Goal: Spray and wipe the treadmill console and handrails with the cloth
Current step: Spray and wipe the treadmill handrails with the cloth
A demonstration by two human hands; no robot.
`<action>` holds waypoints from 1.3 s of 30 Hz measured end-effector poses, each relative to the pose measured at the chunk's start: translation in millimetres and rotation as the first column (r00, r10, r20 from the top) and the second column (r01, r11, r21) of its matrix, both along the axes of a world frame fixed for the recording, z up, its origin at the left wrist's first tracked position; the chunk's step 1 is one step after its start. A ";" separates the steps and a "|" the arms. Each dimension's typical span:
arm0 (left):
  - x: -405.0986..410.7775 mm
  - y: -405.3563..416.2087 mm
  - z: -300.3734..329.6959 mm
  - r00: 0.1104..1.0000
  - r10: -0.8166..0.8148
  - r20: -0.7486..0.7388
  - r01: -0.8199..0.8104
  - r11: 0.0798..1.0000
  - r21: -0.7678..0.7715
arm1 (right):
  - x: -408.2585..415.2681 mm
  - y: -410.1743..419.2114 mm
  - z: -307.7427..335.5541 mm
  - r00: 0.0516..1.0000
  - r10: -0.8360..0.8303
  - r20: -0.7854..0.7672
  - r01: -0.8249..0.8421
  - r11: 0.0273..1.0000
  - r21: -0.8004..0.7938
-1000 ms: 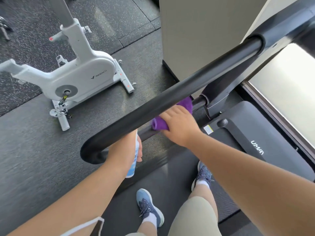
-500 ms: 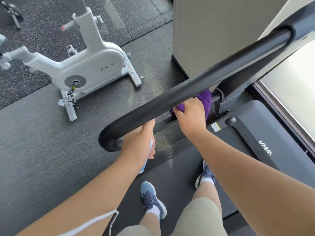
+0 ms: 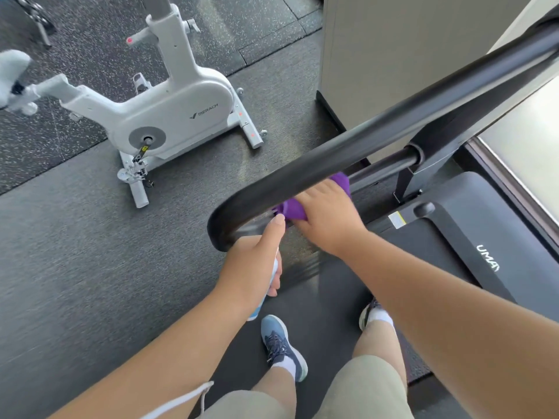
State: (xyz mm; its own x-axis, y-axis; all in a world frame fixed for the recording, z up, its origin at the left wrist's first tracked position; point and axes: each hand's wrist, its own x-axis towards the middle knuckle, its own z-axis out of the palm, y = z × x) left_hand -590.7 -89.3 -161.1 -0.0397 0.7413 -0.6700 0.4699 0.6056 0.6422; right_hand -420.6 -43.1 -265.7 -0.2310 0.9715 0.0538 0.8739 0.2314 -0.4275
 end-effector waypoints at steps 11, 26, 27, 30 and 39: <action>5.1 -2.0 1.2 0.999 -0.021 0.040 0.016 0.994 0.106 | 18.4 18.5 16.5 0.841 -0.499 -0.209 0.461 0.863 -0.208; -85.7 -30.5 43.8 0.937 0.043 0.346 -0.152 0.944 0.293 | -136.7 -24.0 93.8 -0.320 -0.857 -0.403 -0.125 0.460 -0.879; -87.9 -31.0 46.3 0.937 0.049 0.347 -0.158 0.943 0.292 | -132.8 -24.3 96.4 -0.422 -0.831 -0.363 -0.187 0.471 -0.862; -89.2 -30.9 52.6 0.935 0.032 0.353 -0.140 0.948 0.284 | -110.7 -26.3 103.1 -0.608 -0.739 -0.290 -0.253 0.526 -0.812; -95.0 -14.1 70.9 0.944 -0.055 0.325 -0.055 0.946 0.320 | -29.1 -5.7 128.5 -0.902 -0.343 -0.263 -0.032 0.661 -0.750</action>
